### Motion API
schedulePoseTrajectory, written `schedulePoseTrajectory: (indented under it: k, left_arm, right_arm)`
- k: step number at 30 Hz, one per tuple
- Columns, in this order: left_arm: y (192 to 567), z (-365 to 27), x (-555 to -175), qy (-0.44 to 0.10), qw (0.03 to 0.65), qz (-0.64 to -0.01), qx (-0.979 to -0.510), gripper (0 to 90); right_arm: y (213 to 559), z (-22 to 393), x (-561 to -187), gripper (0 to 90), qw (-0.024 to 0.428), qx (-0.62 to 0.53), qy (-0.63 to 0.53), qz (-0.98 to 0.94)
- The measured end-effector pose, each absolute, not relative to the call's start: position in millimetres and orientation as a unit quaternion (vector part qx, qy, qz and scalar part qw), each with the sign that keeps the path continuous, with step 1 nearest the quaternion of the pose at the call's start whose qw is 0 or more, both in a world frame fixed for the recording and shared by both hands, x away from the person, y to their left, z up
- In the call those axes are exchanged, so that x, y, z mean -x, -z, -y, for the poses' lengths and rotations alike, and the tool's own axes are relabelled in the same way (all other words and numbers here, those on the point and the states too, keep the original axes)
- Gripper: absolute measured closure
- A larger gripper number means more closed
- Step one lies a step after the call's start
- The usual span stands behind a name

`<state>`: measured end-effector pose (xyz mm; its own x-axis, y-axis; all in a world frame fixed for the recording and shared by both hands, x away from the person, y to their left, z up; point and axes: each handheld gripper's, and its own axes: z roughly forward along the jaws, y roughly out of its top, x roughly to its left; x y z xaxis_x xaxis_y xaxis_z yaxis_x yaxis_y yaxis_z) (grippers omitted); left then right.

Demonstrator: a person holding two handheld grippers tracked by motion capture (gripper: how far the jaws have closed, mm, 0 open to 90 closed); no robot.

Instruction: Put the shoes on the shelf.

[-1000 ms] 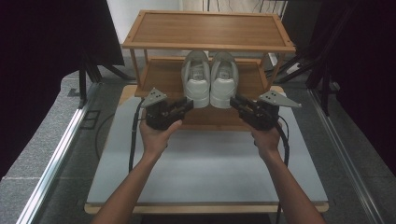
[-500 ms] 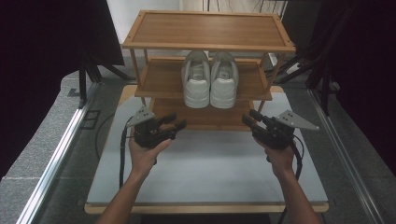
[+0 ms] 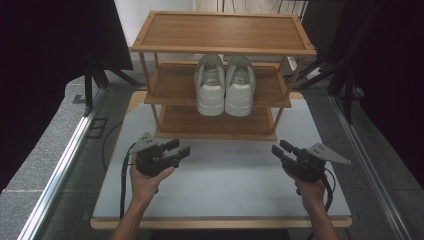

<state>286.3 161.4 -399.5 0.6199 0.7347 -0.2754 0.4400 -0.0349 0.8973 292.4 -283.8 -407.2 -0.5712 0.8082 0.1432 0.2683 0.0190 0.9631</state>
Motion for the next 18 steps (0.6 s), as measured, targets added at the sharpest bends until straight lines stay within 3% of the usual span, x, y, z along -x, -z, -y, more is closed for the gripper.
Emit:
schedulePoseTrajectory:
  k: [9,18]
  left_arm:
    - [421.9,-171.4,-283.5,-0.124,0.533,-0.438,-0.713,44.7]
    - [424.5,-174.8,-283.9,-0.118,0.533,-0.443,-0.711,43.5]
  right_arm:
    - [424.3,293.4,-290.6,56.7,0.243,-0.416,-0.552,-0.681]
    - [419.3,304.0,-284.6,53.6,0.254,-0.42,-0.565,-0.664]
